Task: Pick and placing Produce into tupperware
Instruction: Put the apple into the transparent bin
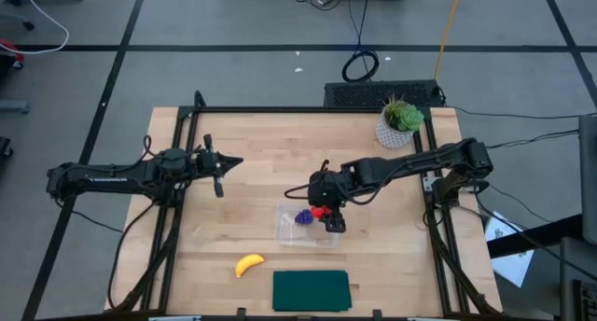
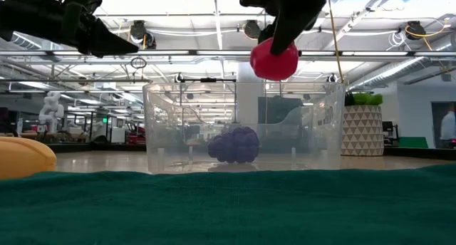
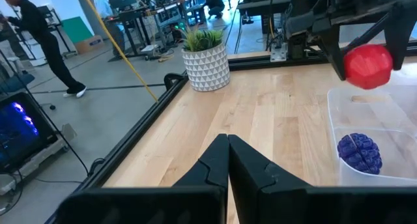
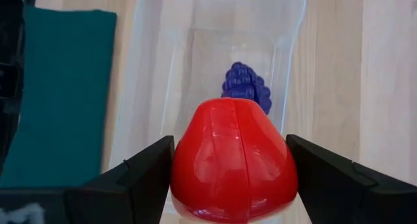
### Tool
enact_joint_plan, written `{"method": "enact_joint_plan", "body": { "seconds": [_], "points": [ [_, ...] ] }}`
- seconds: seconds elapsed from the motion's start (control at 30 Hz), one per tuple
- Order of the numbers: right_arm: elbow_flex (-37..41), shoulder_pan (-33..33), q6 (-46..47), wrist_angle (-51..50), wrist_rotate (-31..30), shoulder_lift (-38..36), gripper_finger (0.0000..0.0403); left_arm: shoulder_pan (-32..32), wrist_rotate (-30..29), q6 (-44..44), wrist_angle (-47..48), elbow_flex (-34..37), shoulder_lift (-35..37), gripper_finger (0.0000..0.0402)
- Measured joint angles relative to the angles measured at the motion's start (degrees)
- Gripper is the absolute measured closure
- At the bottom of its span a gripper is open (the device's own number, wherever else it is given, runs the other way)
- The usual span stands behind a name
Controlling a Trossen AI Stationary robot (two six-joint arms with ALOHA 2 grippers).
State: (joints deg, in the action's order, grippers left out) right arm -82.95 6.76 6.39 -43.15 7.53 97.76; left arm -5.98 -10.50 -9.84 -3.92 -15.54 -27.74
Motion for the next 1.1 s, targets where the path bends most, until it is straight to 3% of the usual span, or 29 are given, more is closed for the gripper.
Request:
{"method": "enact_joint_plan", "body": {
  "seconds": [0.67,1.1],
  "points": [
    [7.1,0.0,4.1,8.7,0.2,0.0,0.0133,0.0,0.0,-0.1,0.0,0.0,0.0,0.0394],
    [7.5,0.1,6.4,8.6,0.3,0.0,0.0133,0.0,0.0,0.0,0.8,0.0,0.0,0.0394]
  ]
}}
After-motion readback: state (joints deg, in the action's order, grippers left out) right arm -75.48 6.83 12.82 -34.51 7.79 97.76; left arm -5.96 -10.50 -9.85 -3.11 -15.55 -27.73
